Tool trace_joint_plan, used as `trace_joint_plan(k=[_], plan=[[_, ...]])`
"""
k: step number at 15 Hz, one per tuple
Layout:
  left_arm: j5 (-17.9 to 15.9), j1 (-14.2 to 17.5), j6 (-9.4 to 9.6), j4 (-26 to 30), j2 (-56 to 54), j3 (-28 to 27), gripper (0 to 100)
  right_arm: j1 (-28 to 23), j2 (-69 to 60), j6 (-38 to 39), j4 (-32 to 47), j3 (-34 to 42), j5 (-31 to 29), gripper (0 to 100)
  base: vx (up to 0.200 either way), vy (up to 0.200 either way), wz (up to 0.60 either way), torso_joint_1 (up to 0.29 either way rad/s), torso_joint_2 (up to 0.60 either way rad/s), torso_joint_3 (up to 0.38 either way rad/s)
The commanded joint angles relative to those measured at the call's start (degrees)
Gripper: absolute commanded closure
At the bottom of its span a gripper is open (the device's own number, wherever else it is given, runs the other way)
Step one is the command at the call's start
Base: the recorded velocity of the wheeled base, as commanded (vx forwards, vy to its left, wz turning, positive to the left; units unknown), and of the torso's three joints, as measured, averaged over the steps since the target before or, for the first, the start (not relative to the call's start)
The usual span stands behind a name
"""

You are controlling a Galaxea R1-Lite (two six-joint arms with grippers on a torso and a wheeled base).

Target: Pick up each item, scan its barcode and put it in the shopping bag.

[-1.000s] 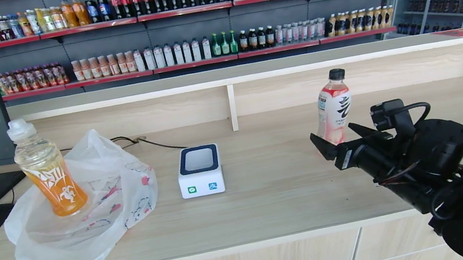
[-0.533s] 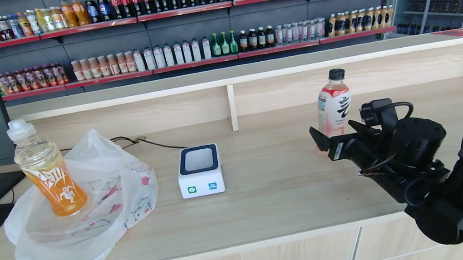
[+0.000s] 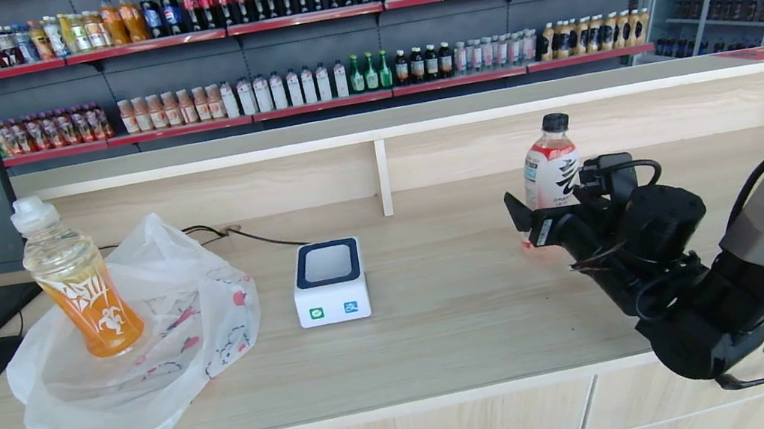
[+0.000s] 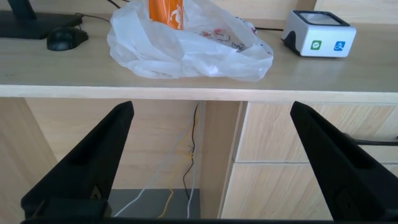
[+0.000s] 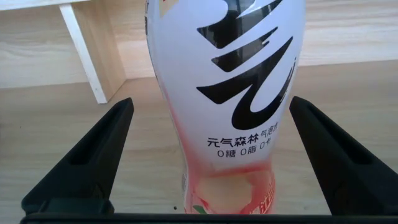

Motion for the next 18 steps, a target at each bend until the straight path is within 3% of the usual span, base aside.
trace_joint_plan(k=[1, 18], plan=[[0.0, -0.01, 0.08, -0.01, 0.0, 0.0, 0, 0.25, 1.78, -0.07, -0.06, -1.42, 0.01, 0, 0.0, 0.0, 0.0, 0.0, 0.0, 0.0], [0.0, -0.01, 0.08, -0.01, 0.0, 0.0, 0, -0.98, 4.94, 0.72, -0.06, -5.37, 0.01, 0, 0.0, 0.0, 0.0, 0.0, 0.0, 0.0]])
